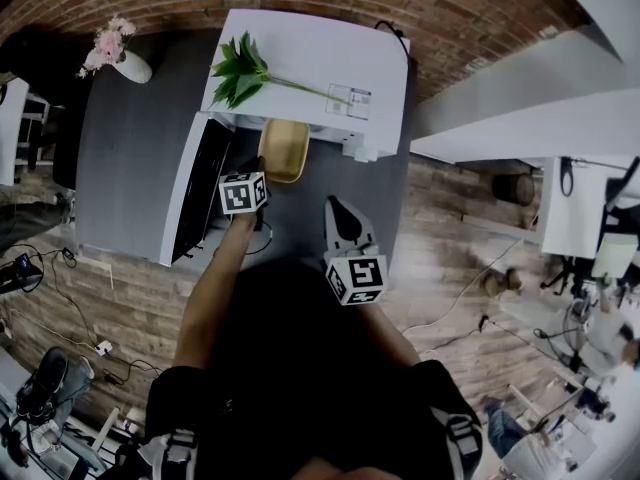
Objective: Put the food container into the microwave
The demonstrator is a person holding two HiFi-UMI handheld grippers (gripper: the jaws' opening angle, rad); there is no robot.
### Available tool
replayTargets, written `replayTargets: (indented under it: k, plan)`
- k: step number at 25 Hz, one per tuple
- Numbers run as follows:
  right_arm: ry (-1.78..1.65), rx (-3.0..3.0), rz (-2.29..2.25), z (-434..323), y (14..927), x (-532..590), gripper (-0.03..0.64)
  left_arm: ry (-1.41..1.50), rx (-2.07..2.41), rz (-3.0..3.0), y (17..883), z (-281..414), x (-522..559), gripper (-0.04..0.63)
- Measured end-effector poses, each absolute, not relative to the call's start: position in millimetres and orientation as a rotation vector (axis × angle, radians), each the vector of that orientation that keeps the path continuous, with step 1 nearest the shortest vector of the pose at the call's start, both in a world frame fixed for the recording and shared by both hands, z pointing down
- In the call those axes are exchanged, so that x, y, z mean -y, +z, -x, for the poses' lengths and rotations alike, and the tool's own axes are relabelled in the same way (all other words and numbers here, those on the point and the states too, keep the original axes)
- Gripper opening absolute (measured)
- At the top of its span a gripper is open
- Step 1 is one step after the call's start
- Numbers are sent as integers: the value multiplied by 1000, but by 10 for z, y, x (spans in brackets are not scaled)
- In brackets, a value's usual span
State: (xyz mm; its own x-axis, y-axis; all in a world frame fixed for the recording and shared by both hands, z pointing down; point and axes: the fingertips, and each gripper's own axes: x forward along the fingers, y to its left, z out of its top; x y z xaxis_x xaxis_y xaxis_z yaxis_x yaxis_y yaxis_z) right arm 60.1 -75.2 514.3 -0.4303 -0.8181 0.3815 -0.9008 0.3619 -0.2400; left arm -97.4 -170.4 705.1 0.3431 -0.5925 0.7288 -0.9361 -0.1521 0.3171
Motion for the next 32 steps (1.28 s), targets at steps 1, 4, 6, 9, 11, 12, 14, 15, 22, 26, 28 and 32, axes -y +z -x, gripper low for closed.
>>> replayTargets:
  k: [1, 4, 6, 9, 11, 12, 14, 15, 22, 26, 28, 32]
  plan:
    - [621, 2423, -1553, -606, 5148, 766, 32, 568, 1348, -1848, 7031, 967, 1752, 46]
    - [624, 2419, -1553, -612, 5164, 811, 32, 559, 1353, -1843, 7045, 951, 1876, 46]
    - [626, 2416, -1552, -618, 5177, 845, 32, 551, 1356, -1839, 7073, 941, 1948, 46]
    - [632, 2409, -1553, -632, 5200, 894, 32, 536, 1364, -1828, 7110, 924, 2030, 46]
    - [637, 2405, -1554, -643, 5216, 929, 32, 530, 1371, -1820, 7135, 919, 2078, 46]
    - [639, 2403, -1554, -648, 5224, 946, 32, 526, 1376, -1816, 7142, 921, 2104, 46]
    - [645, 2397, -1552, -655, 5241, 978, 32, 518, 1389, -1809, 7147, 933, 2156, 46]
    - [648, 2394, -1552, -658, 5254, 990, 32, 514, 1396, -1805, 7146, 941, 2181, 46]
    - [671, 2381, -1552, -655, 5319, 1060, 32, 490, 1435, -1794, 7148, 974, 2361, 46]
    - [677, 2371, -1559, -667, 5352, 1080, 32, 468, 1432, -1783, 7168, 952, 2435, 46]
    - [680, 2366, -1563, -673, 5359, 1089, 33, 463, 1431, -1785, 7169, 937, 2468, 46]
    - [690, 2353, -1570, -686, 5384, 1102, 32, 443, 1445, -1775, 7185, 943, 2515, 46]
